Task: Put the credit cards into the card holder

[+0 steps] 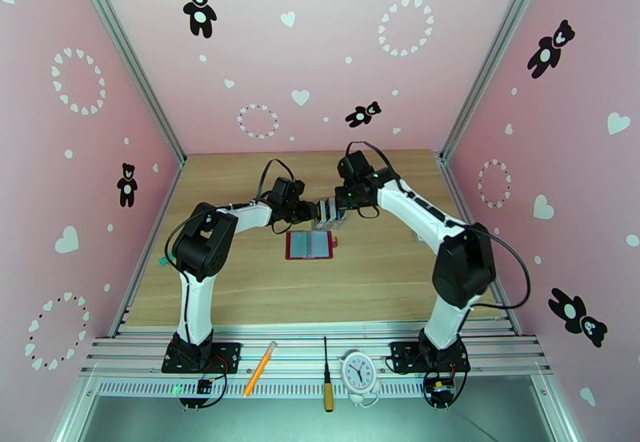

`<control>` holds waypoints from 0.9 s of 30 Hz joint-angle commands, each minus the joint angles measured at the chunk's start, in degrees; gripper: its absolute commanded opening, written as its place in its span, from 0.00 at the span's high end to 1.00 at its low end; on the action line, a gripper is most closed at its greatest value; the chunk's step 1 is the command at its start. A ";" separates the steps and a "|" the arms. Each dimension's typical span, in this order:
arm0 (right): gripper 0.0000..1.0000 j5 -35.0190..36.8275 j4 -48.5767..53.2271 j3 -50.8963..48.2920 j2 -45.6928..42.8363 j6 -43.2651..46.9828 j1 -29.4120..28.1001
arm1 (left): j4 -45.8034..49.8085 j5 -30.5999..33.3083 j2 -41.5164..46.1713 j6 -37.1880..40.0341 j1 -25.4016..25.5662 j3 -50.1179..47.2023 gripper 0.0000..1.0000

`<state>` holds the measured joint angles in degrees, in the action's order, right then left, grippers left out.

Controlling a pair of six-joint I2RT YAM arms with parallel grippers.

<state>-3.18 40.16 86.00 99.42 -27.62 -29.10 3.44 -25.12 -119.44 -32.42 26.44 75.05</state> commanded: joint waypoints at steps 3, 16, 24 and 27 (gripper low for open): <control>1.00 -8.89 -8.81 -8.18 -8.03 -6.03 0.27 | 2.20 0.81 5.62 0.67 -0.42 -0.95 0.57; 1.00 -22.20 -36.42 -31.21 -14.77 -20.79 -0.85 | 11.95 9.53 14.14 4.89 0.84 -3.54 0.57; 1.00 -25.68 -49.00 -37.84 -11.92 -26.11 -1.30 | 15.94 14.52 19.81 6.58 2.86 -11.85 0.57; 1.00 -26.30 -52.16 -39.17 -10.16 -27.23 -1.74 | 16.69 15.57 21.70 6.75 3.62 -14.48 0.57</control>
<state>-27.46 -5.23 48.14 87.59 -52.27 -30.22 17.63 -12.36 -100.49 -27.00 29.32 62.50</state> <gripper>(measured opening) 0.032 0.430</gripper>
